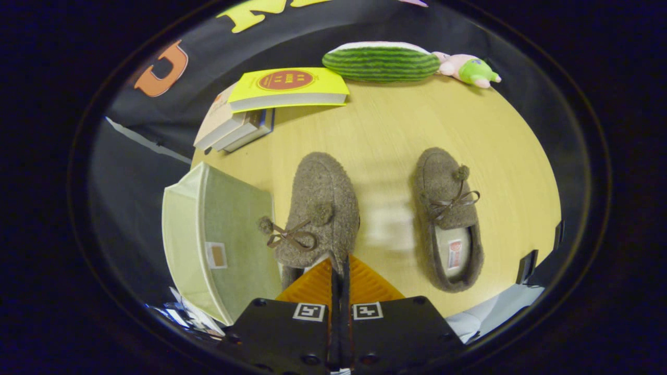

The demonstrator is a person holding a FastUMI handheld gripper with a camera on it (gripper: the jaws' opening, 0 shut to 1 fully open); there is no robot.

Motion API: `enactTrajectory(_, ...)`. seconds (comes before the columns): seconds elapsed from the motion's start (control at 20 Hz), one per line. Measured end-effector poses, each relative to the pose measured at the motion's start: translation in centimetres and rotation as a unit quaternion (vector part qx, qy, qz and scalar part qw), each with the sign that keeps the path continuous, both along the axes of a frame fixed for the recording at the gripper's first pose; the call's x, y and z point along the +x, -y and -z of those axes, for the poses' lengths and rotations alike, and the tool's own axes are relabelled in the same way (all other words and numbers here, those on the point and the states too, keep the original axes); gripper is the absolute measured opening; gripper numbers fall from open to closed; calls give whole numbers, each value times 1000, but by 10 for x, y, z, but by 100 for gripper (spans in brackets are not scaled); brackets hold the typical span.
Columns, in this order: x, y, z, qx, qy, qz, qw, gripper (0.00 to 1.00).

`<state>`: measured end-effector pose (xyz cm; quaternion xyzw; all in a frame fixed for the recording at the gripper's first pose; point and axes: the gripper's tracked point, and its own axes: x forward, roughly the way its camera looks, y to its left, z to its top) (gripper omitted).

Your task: Open the storage box then place both shoes into the box .Put the left shoe in first, then the right shoe, with the right side of both shoes facing outward in a uniform manner.

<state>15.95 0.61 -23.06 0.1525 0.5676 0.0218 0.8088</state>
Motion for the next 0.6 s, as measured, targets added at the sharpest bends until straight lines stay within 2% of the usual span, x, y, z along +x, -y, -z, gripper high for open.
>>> enactTrajectory(0.3, -6, -39, -51, 8, 24, -8, 1000, 6)
enactTrajectory(0.6, -15, -92, -97, 7, 54, -42, 998, 6)
